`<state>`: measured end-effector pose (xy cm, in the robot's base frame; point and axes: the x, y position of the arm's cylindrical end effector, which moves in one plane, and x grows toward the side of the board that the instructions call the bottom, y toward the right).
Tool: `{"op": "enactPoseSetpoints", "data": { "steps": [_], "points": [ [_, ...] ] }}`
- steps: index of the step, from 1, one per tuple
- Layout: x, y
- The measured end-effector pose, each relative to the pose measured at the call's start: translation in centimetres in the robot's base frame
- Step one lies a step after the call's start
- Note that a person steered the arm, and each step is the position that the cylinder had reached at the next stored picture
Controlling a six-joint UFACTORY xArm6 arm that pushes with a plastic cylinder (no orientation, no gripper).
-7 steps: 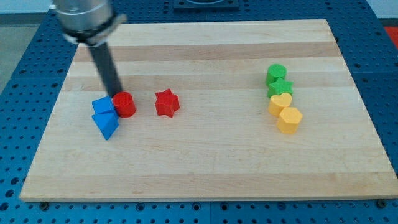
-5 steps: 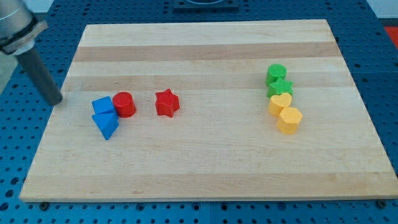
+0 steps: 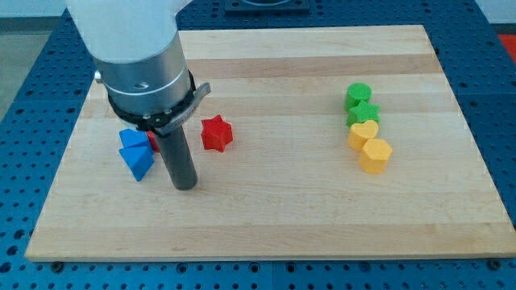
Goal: Push blue blocks to the left side of the red circle
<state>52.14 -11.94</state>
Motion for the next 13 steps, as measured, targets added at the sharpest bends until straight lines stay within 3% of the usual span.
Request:
{"op": "enactPoseSetpoints", "data": {
  "steps": [3, 4, 6, 7, 9, 11, 13],
  "points": [
    [-1.6, -11.2],
    [-2.6, -12.4],
    [-4.0, -12.4],
    [-1.5, -11.9],
    [-2.6, -5.9],
    [-4.2, -7.4],
    [-2.2, -10.2]
  ]
}}
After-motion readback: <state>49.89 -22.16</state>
